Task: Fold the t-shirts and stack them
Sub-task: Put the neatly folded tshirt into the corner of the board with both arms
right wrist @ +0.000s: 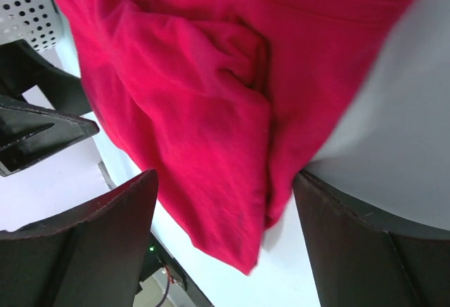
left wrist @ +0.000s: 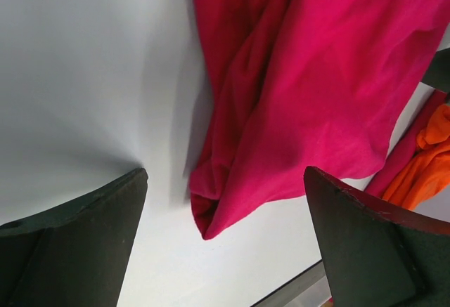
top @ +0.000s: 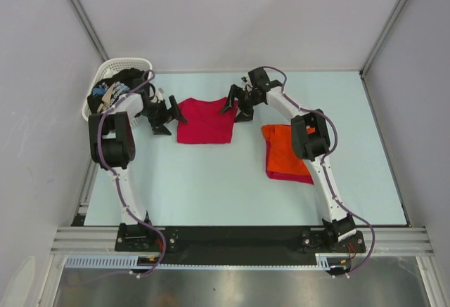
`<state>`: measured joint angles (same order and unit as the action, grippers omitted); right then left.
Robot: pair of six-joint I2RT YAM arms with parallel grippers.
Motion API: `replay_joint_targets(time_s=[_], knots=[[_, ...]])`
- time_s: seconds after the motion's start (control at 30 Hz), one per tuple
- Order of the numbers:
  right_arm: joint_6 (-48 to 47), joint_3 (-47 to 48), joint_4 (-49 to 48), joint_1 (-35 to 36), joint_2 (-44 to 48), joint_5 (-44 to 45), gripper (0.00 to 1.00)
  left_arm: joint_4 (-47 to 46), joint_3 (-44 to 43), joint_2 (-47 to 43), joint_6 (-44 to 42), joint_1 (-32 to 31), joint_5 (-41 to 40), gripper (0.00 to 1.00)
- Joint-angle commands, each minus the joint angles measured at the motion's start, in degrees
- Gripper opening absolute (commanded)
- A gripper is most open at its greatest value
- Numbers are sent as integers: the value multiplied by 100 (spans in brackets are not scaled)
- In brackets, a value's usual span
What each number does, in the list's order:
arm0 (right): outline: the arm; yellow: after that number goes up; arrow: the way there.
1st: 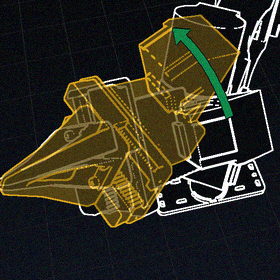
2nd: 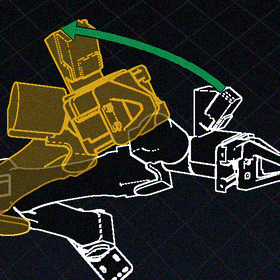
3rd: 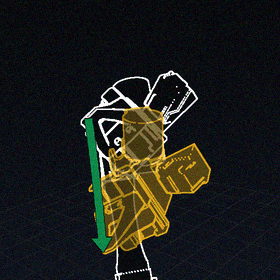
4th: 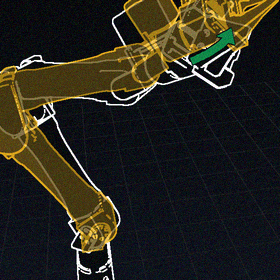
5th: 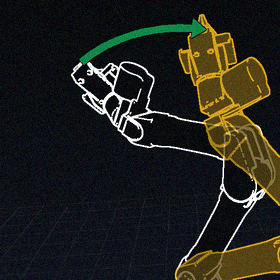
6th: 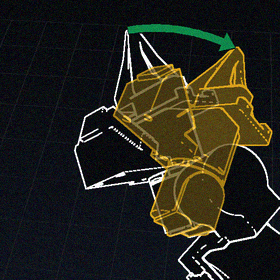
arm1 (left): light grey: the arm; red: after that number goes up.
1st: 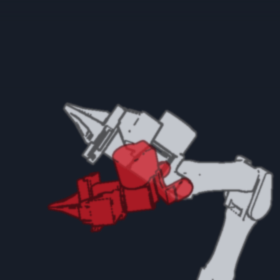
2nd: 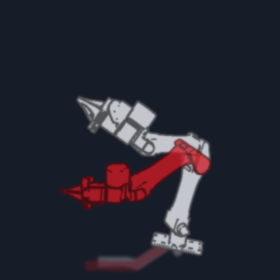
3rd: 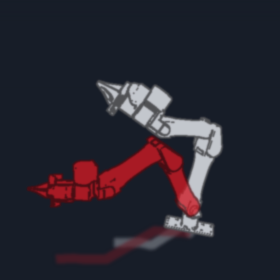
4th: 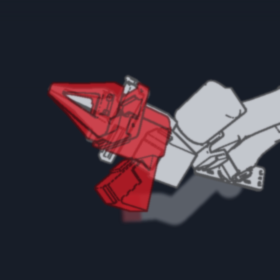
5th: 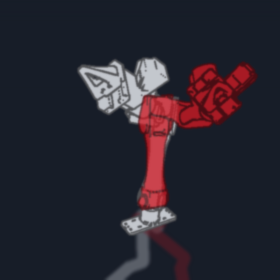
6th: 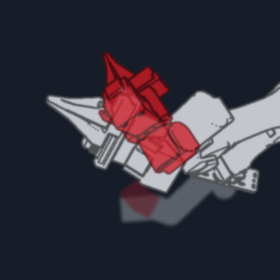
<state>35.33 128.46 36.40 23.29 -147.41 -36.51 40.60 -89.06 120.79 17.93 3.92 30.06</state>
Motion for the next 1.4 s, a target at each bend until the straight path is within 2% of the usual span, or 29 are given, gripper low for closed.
replay_joint_targets(time_s=[0.0, 0.2, 0.43, 0.53, 0.57, 0.6, 0.63, 0.67, 0.7, 0.73, 0.77, 0.83, 1.0, 1.37], knots=[[202, 363, 16, 255, -376, -31, 83, -245, -436, 216, 0, -189, 403, 100], [386, 741, 25, 518, -604, -23, 83, -202, -850, 700, 43, -576, 527, 100], [264, 487, 148, 607, -578, 109, 82, -114, -956, 911, 61, -665, 386, 98], [264, 460, 209, 642, -595, 144, 77, -96, -965, 1007, 8, -665, 491, 75], [255, 452, 227, 642, -604, 136, 75, -96, -973, 1042, 8, -665, 544, 59], [264, 478, 218, 651, -604, 109, 71, -79, -973, 1078, 8, -665, 579, 52], [238, 495, 236, 668, -604, 109, 56, -78, -965, 1095, 8, -665, 571, 44], [237, 539, 349, 668, -622, 127, 47, -70, -965, 1113, 0, -665, 571, 24], [229, 565, 420, 660, -648, 118, 37, -17, -965, 1122, -18, -665, 545, 13], [194, 661, 516, 668, -666, 135, 21, 18, -965, 1131, -35, -665, 483, 3], [132, 680, 769, 651, -675, 170, 13, 53, -956, 1131, -44, -665, 431, 0], [36, 514, 956, 624, -640, 258, 0, 176, -886, 1096, -71, -647, 369, 0], [-114, -277, 640, 554, 0, 504, 0, -8, -543, 815, -62, -647, 448, 0], [-369, 55, 368, 273, 1065, 856, 0, -17, -824, -581, 140, -594, 658, 0]])
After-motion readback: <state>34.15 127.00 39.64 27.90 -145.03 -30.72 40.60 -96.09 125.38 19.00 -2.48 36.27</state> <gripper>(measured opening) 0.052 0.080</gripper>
